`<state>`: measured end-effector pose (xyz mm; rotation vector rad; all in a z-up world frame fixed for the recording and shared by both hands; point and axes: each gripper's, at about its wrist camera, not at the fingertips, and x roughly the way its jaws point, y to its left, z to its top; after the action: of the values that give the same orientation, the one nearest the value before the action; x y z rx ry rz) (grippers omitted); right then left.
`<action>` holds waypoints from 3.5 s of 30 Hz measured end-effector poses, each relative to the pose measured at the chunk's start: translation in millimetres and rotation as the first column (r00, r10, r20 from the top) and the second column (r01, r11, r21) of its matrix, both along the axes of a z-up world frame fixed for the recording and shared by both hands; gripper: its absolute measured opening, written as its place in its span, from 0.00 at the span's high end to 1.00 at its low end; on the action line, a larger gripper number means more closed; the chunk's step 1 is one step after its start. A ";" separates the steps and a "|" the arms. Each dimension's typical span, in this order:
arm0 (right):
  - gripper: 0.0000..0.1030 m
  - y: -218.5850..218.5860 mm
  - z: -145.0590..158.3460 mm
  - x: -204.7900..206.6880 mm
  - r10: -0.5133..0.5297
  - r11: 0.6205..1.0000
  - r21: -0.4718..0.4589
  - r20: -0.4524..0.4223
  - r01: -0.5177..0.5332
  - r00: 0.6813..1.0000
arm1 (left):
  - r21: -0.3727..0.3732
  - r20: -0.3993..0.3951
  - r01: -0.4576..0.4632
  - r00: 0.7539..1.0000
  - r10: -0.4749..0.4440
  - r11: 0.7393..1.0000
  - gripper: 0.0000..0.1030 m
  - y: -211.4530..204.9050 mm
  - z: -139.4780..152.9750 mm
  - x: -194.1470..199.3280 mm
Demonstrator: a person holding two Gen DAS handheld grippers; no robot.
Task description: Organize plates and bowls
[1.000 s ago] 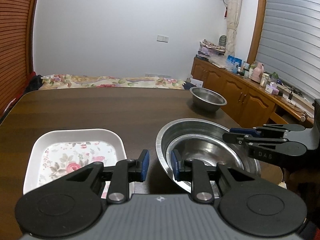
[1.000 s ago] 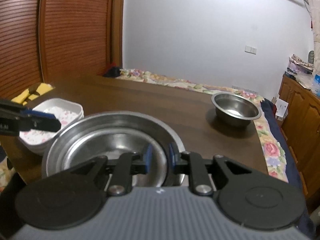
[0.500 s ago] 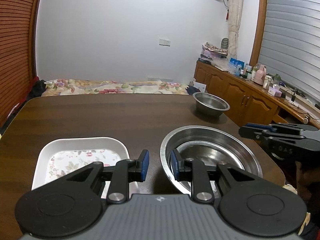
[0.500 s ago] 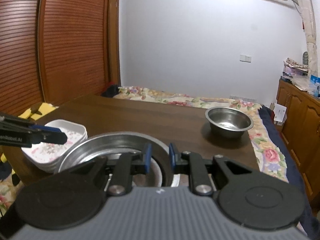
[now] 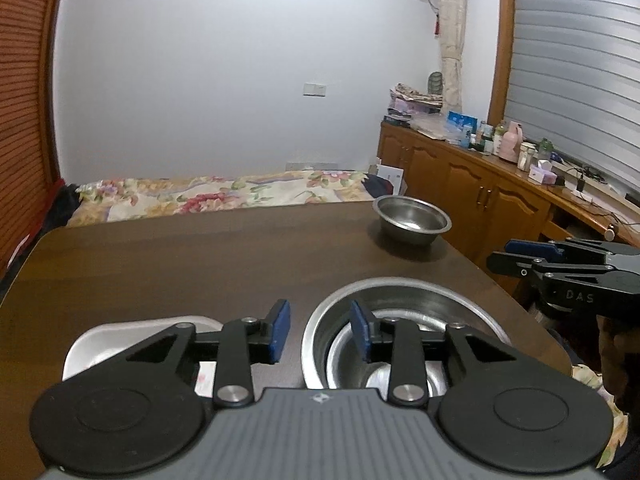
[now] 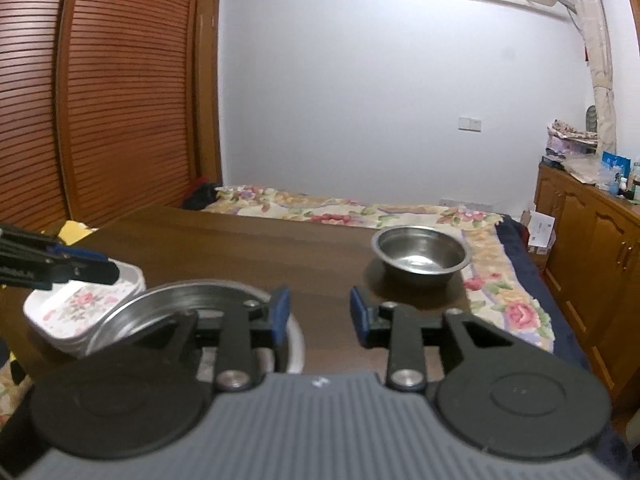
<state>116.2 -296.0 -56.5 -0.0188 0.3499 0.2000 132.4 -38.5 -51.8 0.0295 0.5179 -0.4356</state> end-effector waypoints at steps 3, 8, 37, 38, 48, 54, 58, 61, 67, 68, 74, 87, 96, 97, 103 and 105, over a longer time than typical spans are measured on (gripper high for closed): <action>0.48 -12.1 1.8 11.2 -0.018 1.000 -0.002 0.006 0.018 1.000 | 0.014 0.016 0.017 1.000 -0.017 1.000 0.42 -10.4 8.2 13.5; 0.39 -31.4 1.9 33.4 -0.037 0.999 -0.018 0.006 0.037 0.999 | 0.006 0.018 0.056 0.998 -0.056 0.998 0.34 -27.3 21.5 37.6; 0.39 -106.0 -45.6 156.3 -0.081 0.984 0.145 -0.137 0.101 0.987 | 0.085 -0.153 0.235 0.963 -0.220 0.968 0.43 -148.7 1.8 192.2; 0.39 -106.5 -46.4 156.3 -0.077 0.983 0.152 -0.142 0.099 0.987 | 0.084 -0.166 0.237 0.961 -0.221 0.968 0.44 -150.8 -0.6 196.5; 0.48 -112.1 -51.7 171.2 -0.035 0.973 0.217 -0.201 0.080 0.979 | 0.149 -0.221 0.260 0.949 -0.224 0.954 0.48 -176.9 -18.9 222.1; 0.50 -110.0 -52.7 173.6 -0.015 0.971 0.232 -0.207 0.064 0.978 | 0.158 -0.242 0.262 0.945 -0.220 0.952 0.48 -183.3 -26.0 234.9; 0.54 -106.5 -52.5 174.3 0.001 0.970 0.240 -0.210 0.051 0.978 | 0.143 -0.276 0.251 0.939 -0.205 0.957 0.49 -185.0 -32.0 247.2; 0.59 -104.9 -51.6 174.5 0.008 0.969 0.244 -0.210 0.044 0.978 | 0.118 -0.302 0.241 0.933 -0.197 0.963 0.52 -184.2 -35.2 254.5; 0.65 -101.3 -51.0 174.1 0.017 0.965 0.258 -0.216 0.040 0.976 | 0.107 -0.321 0.238 0.927 -0.193 0.965 0.66 -183.5 -35.5 256.7; 0.66 -100.3 -51.2 173.8 0.018 0.966 0.257 -0.217 0.040 0.976 | 0.108 -0.323 0.238 0.927 -0.193 0.965 0.67 -182.7 -36.0 256.5; 0.69 -94.4 -50.3 172.4 0.030 0.965 0.262 -0.225 0.030 0.974 | 0.108 -0.335 0.232 0.924 -0.185 0.967 0.72 -177.9 -39.7 257.2; 0.73 -77.9 -21.0 159.2 0.038 0.971 0.239 -0.183 0.007 0.982 | 0.118 -0.257 0.214 0.950 -0.179 0.970 0.81 -160.1 -7.4 234.8; 0.73 -70.1 -4.9 146.8 0.041 0.976 0.216 -0.155 -0.006 0.987 | 0.118 -0.223 0.207 0.958 -0.177 0.971 0.81 -149.3 11.6 215.6; 0.73 -69.2 -3.5 145.3 0.041 0.977 0.214 -0.155 -0.007 0.987 | 0.115 -0.221 0.208 0.959 -0.179 0.971 0.81 -148.1 13.7 213.3; 0.73 -66.3 8.8 135.2 0.035 0.980 0.199 -0.142 -0.006 0.989 | 0.104 -0.201 0.214 0.961 -0.190 0.971 0.81 -142.0 28.2 197.8; 0.73 -65.2 14.8 129.8 0.033 0.981 0.194 -0.131 -0.007 0.991 | 0.100 -0.194 0.216 0.962 -0.194 0.971 0.81 -138.7 32.7 192.3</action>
<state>246.0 -361.2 -41.7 0.1834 0.4628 0.2553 324.7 -177.2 -19.1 0.1618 0.7257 -0.6133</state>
